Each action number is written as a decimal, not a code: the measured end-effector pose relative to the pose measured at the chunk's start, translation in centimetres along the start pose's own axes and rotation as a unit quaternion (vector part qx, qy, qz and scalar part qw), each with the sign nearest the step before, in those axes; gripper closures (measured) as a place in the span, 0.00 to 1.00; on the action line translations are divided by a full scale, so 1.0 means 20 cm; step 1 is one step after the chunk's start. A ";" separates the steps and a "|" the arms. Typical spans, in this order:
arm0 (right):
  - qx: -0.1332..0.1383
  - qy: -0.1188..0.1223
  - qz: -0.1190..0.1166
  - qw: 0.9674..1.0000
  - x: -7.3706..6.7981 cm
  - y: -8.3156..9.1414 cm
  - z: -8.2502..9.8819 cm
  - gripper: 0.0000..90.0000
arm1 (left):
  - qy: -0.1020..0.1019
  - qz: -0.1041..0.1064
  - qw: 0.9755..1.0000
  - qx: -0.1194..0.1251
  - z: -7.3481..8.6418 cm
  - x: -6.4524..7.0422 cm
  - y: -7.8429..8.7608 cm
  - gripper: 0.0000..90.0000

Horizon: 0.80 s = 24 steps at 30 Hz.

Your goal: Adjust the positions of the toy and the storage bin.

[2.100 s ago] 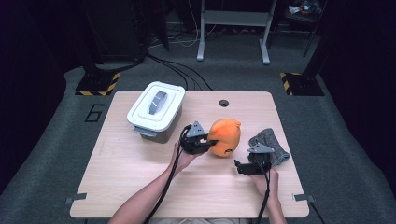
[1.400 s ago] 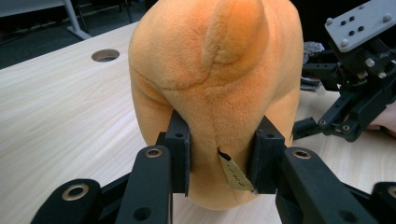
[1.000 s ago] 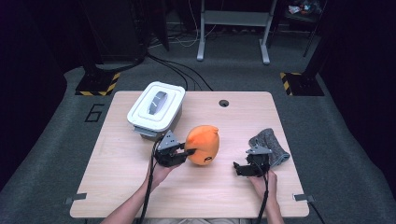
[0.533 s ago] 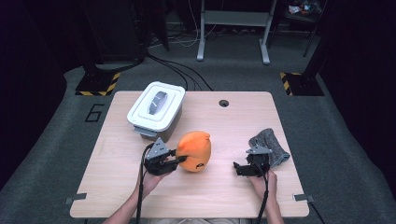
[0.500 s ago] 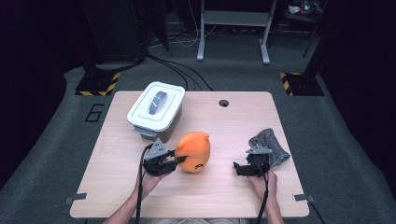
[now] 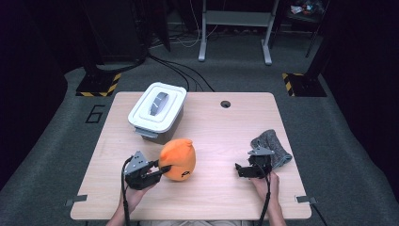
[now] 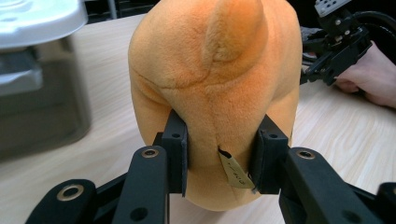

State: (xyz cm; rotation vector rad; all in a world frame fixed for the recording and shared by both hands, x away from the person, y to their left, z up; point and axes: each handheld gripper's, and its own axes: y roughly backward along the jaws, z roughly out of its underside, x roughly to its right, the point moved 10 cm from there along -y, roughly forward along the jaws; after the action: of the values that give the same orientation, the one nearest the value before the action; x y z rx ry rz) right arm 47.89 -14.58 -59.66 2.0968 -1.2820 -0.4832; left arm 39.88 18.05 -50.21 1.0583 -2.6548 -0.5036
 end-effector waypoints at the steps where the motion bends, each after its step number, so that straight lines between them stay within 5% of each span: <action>1: 0.000 0.001 -0.001 1.000 0.00 0.00 0.00 0.08 | 0.002 -0.005 1.000 0.003 0.01 -0.01 0.01 0.71; 13: 0.000 0.000 0.001 1.000 0.00 0.00 0.00 0.08 | 0.046 -0.051 0.998 0.005 0.11 -0.14 0.22 0.71; 19: 0.000 0.000 0.001 1.000 0.00 0.00 0.00 0.08 | 0.083 -0.079 0.993 0.006 0.19 -0.23 0.33 0.71; 24: -0.002 -0.001 -0.002 1.000 0.00 0.00 0.00 0.08 | 0.134 -0.089 0.987 0.012 0.25 -0.30 0.39 0.70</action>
State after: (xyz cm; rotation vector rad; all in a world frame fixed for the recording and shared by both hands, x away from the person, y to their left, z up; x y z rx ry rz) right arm 47.88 -14.58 -59.68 2.0963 -1.2766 -0.4885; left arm 37.57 28.69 -52.12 1.2805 -2.3511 -0.3355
